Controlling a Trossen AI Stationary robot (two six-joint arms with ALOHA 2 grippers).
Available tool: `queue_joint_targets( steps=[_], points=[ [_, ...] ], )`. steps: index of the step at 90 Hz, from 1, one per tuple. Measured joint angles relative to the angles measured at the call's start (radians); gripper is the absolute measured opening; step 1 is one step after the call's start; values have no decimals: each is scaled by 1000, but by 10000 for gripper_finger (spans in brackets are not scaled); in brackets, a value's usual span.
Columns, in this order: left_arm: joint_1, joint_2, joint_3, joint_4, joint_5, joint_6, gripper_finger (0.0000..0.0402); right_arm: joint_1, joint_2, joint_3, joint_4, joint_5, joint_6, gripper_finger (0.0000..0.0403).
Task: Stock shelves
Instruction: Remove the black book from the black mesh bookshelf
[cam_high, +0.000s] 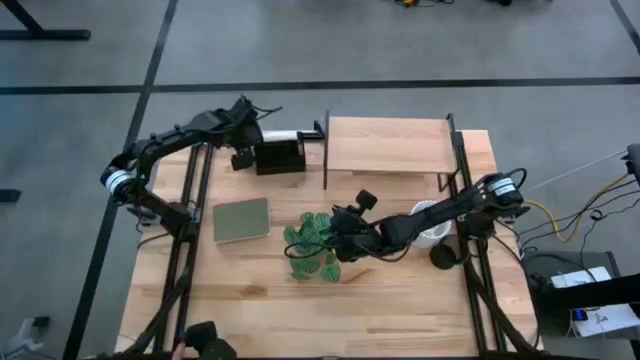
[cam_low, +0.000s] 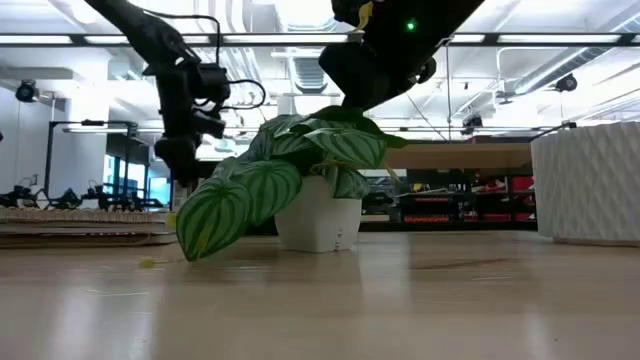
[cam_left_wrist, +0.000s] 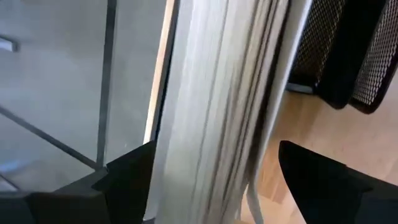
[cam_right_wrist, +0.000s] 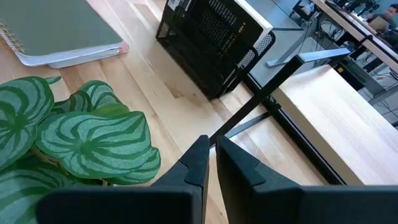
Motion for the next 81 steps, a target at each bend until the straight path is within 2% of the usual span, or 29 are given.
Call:
queue_joint_targets(
  steps=[20, 27, 40, 65, 81],
  points=[
    [0, -3, 1, 3, -4, -7, 307, 0, 0, 0, 0, 0, 0, 14],
    [0, -3, 1, -3, -5, -10, 293, 0, 0, 0, 0, 0, 0, 14],
    [-1, -3, 1, -1, -7, -27, 224, 0, 0, 0, 0, 0, 0, 14],
    [-2, -3, 0, 29, -6, -78, 34, 0, 0, 0, 1, 0, 0, 14],
    [-18, -9, 1, 25, -48, -89, 37, 0, 0, 0, 1, 0, 0, 14]
  ],
)
